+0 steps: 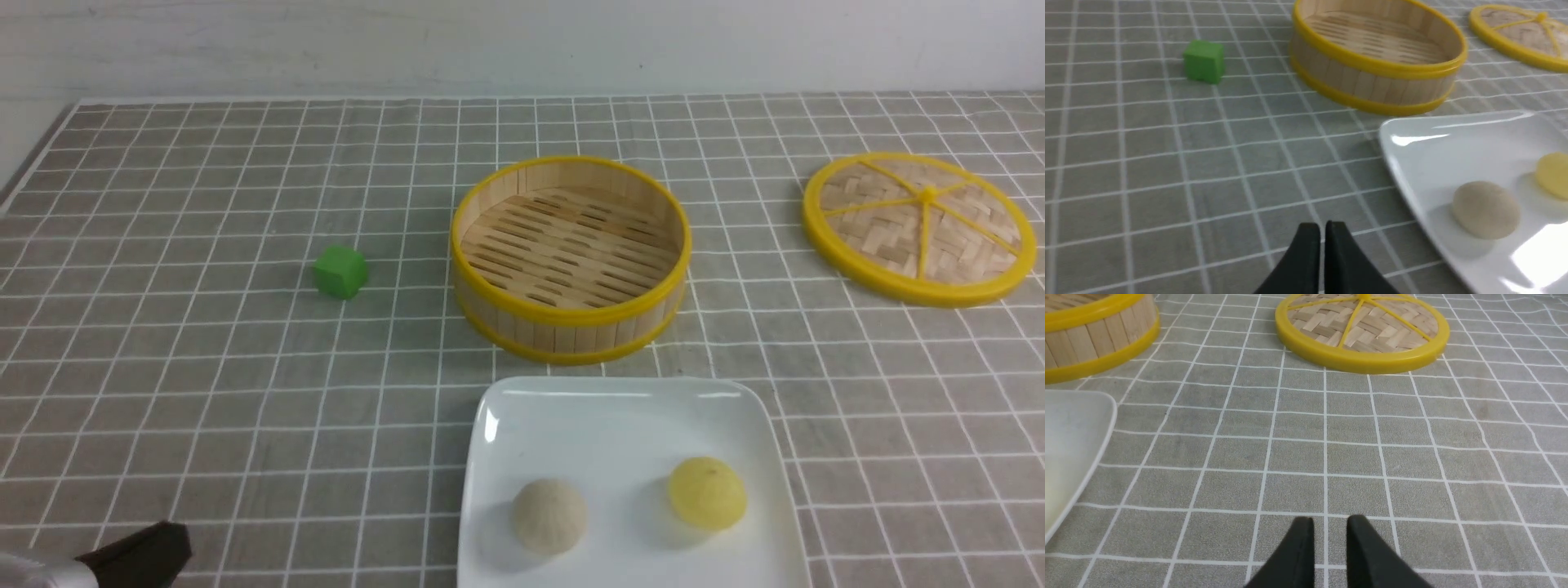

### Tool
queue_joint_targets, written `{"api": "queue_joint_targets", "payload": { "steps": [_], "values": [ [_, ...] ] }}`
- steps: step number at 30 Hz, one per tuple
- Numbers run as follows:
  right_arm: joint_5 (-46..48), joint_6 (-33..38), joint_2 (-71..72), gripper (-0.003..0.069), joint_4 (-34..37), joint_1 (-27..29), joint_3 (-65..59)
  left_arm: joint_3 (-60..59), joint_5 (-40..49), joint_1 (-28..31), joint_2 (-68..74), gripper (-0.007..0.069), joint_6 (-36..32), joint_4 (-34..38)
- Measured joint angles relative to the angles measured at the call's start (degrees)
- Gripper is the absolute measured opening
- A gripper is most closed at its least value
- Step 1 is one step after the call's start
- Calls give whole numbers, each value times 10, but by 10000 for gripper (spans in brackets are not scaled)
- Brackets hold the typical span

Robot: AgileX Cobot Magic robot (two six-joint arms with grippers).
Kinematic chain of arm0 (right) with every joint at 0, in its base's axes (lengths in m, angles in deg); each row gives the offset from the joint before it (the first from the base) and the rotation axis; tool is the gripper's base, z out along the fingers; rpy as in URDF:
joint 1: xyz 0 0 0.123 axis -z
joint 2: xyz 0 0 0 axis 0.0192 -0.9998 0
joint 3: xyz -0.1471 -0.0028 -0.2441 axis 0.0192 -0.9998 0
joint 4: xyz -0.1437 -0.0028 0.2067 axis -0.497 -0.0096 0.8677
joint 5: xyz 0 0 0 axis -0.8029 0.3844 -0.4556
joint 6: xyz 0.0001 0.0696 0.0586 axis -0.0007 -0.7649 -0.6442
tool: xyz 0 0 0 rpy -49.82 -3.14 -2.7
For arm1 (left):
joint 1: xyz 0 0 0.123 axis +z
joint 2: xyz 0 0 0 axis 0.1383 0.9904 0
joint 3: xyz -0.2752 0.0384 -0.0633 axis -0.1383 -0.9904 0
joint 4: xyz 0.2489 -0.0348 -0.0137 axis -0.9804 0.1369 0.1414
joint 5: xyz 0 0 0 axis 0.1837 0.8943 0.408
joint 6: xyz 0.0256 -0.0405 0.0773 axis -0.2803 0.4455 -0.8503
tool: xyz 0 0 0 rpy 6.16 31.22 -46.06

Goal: Put the steamed buns into the plate on the grey tablecloth.

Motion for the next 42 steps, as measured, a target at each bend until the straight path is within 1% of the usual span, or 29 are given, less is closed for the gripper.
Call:
{"api": "queue_joint_targets", "payload": {
  "steps": [1,2,4,5,6,9,11,16,42],
  "values": [
    [0,0,0,146,0,0,0,-14,0,30,-12,46,-34,14],
    [0,0,0,146,0,0,0,-25,0,61,-22,48,-53,23],
    [0,0,0,146,0,0,0,-46,1,122,-45,51,-72,31],
    [0,0,0,146,0,0,0,-51,2,139,-53,51,-74,32],
    [0,0,0,147,0,0,0,-62,3,176,-70,52,-78,33],
    [0,0,0,147,0,0,0,-78,12,233,-109,54,-80,33],
    [0,0,0,147,0,0,0,-80,16,253,-127,54,-80,34],
    [0,0,0,148,0,0,0,-80,41,264,-139,59,-80,35],
    [0,0,0,182,0,0,0,-80,43,264,-139,79,-80,35]
  ]
}}
